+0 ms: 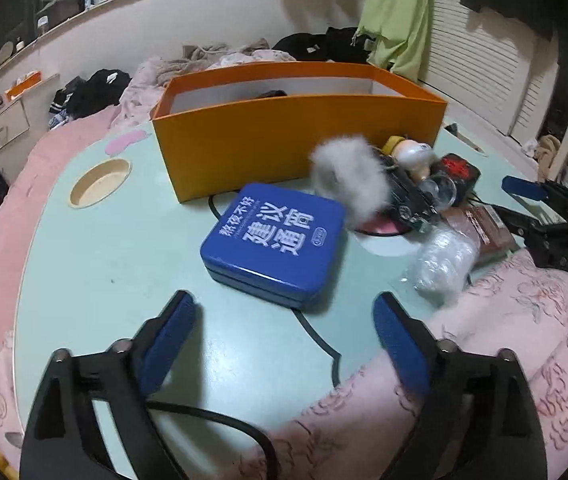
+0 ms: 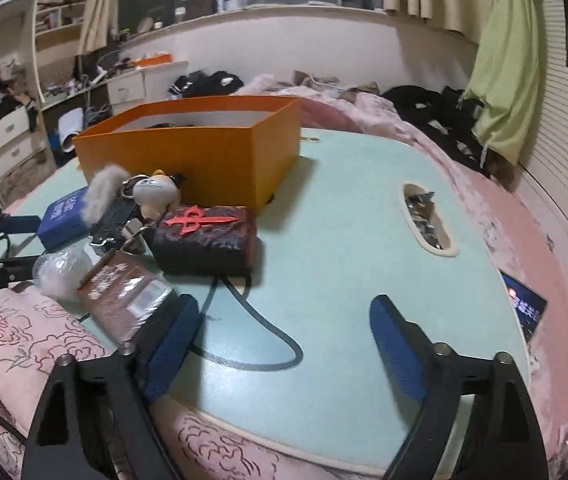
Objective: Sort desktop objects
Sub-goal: 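Grasp the brown printed package on the table with the right gripper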
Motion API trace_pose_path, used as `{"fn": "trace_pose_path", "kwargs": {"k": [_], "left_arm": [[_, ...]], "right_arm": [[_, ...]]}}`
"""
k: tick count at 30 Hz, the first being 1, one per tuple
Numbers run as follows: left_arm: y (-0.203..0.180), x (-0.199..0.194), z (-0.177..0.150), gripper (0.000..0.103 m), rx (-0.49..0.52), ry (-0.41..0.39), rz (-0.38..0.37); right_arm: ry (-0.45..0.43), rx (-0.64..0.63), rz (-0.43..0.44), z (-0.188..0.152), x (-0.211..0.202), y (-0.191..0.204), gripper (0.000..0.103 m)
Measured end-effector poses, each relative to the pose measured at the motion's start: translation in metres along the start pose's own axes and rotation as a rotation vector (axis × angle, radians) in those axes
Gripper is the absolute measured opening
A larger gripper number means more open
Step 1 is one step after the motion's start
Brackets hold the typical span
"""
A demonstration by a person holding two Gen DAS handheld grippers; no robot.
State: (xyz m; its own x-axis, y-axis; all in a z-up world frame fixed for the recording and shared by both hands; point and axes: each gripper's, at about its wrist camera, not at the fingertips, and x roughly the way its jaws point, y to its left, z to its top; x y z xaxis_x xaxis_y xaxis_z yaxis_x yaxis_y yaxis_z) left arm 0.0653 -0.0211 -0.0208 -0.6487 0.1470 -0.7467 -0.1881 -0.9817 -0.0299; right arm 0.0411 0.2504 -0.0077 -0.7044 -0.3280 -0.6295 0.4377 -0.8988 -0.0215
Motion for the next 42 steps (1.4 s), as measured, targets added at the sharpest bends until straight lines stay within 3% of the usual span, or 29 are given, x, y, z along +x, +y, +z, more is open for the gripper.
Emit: {"fn": "trace_pose_path", "kwargs": {"k": [20,23,25,27,29,32,37,39,42], "left_arm": [[0.003,-0.004,-0.007,0.098,0.000,-0.007,-0.002],[0.002,-0.004,-0.007,0.098,0.000,-0.007,-0.002],[0.002,-0.004,-0.007,0.098,0.001,-0.007,-0.002],[0.003,-0.004,-0.007,0.098,0.001,-0.007,-0.001],[0.003,-0.004,-0.008,0.098,0.001,-0.007,-0.002],[0.003,-0.005,-0.008,0.098,0.000,-0.008,-0.002],[0.001,-0.004,-0.005,0.098,-0.001,-0.008,0.001],[0.000,-0.004,-0.004,0.098,-0.001,-0.008,0.004],[0.001,-0.005,-0.004,0.098,-0.001,-0.008,0.004]], "right_arm": [[-0.011,0.003,0.004,0.001,-0.001,0.002,0.092],[-0.034,0.031,0.054,0.004,-0.009,0.000,0.092],[-0.077,0.028,0.138,0.009,-0.021,0.004,0.091],[-0.100,-0.033,0.229,0.015,-0.030,0.019,0.091],[-0.058,-0.129,0.275,0.020,-0.026,0.041,0.091],[0.025,-0.193,0.321,0.023,-0.009,0.058,0.077],[0.095,-0.193,0.360,0.027,0.010,0.063,0.074],[0.083,-0.216,0.367,0.025,0.008,0.066,0.065],[0.068,-0.220,0.367,0.022,0.005,0.067,0.064]]}}
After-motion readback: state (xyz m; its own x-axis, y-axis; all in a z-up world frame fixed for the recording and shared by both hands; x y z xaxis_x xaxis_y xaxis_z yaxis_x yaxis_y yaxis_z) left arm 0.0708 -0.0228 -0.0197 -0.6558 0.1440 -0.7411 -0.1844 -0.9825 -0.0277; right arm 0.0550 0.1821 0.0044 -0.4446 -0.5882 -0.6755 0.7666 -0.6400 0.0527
